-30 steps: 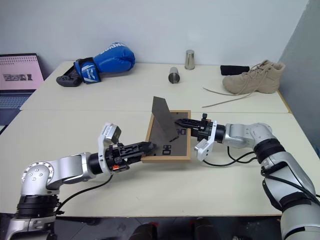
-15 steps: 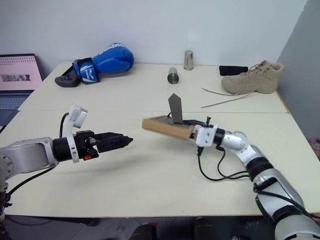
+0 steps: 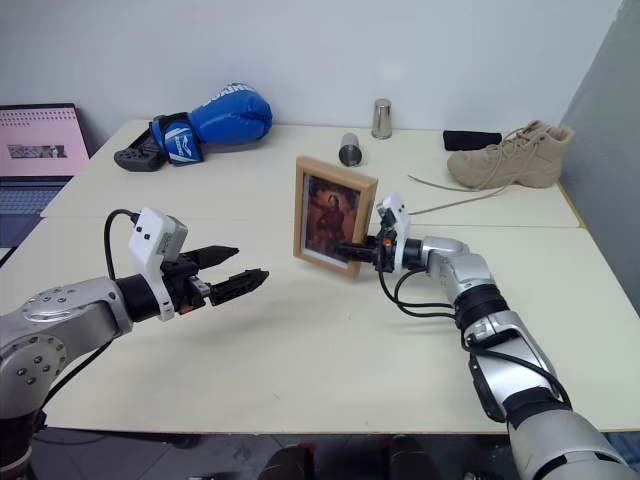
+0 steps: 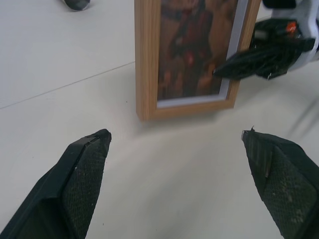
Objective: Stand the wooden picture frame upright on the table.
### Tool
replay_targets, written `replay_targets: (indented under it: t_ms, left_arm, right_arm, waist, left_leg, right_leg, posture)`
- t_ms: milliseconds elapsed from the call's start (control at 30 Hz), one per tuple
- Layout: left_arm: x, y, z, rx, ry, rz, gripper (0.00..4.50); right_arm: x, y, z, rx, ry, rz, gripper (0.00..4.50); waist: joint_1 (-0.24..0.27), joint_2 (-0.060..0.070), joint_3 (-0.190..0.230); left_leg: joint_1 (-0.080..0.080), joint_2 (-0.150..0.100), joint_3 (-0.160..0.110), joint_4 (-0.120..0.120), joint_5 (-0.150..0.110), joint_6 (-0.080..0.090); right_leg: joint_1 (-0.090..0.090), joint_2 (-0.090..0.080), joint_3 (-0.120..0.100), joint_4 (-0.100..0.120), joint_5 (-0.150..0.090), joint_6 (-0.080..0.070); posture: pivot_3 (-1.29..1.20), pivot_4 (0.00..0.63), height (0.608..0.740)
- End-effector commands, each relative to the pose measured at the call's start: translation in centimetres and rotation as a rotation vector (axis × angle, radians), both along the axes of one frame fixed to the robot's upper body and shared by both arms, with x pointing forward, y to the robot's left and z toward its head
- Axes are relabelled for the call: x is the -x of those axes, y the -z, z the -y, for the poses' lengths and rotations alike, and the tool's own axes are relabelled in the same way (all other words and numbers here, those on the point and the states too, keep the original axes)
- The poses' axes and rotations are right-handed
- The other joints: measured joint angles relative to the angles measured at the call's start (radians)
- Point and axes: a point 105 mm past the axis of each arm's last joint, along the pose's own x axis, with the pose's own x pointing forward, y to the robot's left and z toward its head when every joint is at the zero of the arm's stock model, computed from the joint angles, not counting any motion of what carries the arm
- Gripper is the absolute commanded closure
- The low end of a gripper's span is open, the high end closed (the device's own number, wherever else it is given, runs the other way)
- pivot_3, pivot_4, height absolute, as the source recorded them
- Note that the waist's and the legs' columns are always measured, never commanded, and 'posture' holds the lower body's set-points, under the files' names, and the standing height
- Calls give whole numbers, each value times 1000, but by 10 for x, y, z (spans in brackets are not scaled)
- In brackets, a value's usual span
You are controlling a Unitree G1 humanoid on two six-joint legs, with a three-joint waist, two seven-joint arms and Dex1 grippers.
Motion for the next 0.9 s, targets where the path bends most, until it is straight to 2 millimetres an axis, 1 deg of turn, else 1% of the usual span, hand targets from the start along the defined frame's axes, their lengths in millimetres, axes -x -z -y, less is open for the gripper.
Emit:
replay_targets:
  t_ms: [33,133,200,500,567,633,667,700,733,767,800,833,900]
  left_arm:
    - [1,-12,-1,-14,7,67,0]
    - [1,-9,-2,-24,9,63,0]
    - [0,-10,-1,-26,9,67,0]
    - [-3,-8,0,-33,15,64,0]
    - [-5,-7,1,-33,17,64,0]
    - [-7,-7,1,-36,20,64,0]
    - [-8,-7,2,-37,23,64,0]
    - [-9,-6,2,-37,25,64,0]
    - [-11,-6,3,-38,29,64,0]
    - [-12,-6,4,-39,32,63,0]
    - [-14,-5,4,-40,32,62,0]
    - [-15,-5,3,-41,32,62,0]
    - [-20,-4,2,-41,26,60,0]
  right_arm:
    - [-4,-23,-2,-48,-21,27,3189]
    - [-4,-15,0,-37,-18,0,3189]
    - [-5,-13,0,-38,-10,0,3189]
    - [3,3,2,6,-38,16,3189]
    - [2,5,4,14,-28,19,2485]
    - [3,7,8,27,-19,29,2154]
    - [3,9,11,35,-18,35,1813]
    - [4,10,14,40,-12,40,1607]
    - [4,11,18,45,5,47,1386]
    - [4,11,23,50,21,53,1039]
    - [4,11,29,52,37,55,809]
    - [5,11,35,54,51,58,482]
    - [10,10,51,76,91,89,50]
  waist:
    - [0,0,0]
    - [-1,0,0]
    - [-1,0,0]
    - [-2,0,0]
    - [-2,0,0]
    - [-2,0,0]
    - [-2,0,0]
    - [-2,0,0]
    - [-1,0,0]
    - [-1,0,0]
    - [-1,0,0]
    - [0,0,0]
    - [2,0,0]
  left_leg:
    - [0,0,0,0,0,0]
    - [0,0,0,0,0,0]
    - [0,0,0,0,0,0]
    - [0,0,0,0,0,0]
    - [0,0,0,0,0,0]
    - [0,0,0,0,0,0]
    - [0,0,0,0,0,0]
    - [0,0,0,0,0,0]
    - [0,0,0,0,0,0]
    - [0,0,0,0,0,0]
    - [0,0,0,0,0,0]
    - [0,0,0,0,0,0]
    - [0,0,0,0,0,0]
  right_leg:
    - [0,0,0,0,0,0]
    - [0,0,0,0,0,0]
    - [0,0,0,0,0,0]
    - [0,0,0,0,0,0]
    - [0,0,0,0,0,0]
    - [0,0,0,0,0,0]
    - [0,0,0,0,0,0]
    - [0,0,0,0,0,0]
    - [0,0,0,0,0,0]
    - [0,0,0,0,0,0]
    - [0,0,0,0,0,0]
    - [0,0,0,0,0,0]
    - [0,0,0,0,0,0]
  posture:
    - [0,150,740]
    - [0,150,740]
    - [0,150,740]
    - [0,150,740]
    - [0,150,740]
    - [0,150,740]
    - [0,150,740]
    - [0,150,740]
    - [0,150,740]
    - [0,150,740]
    - [0,150,740]
    - [0,150,740]
    - [0,150,740]
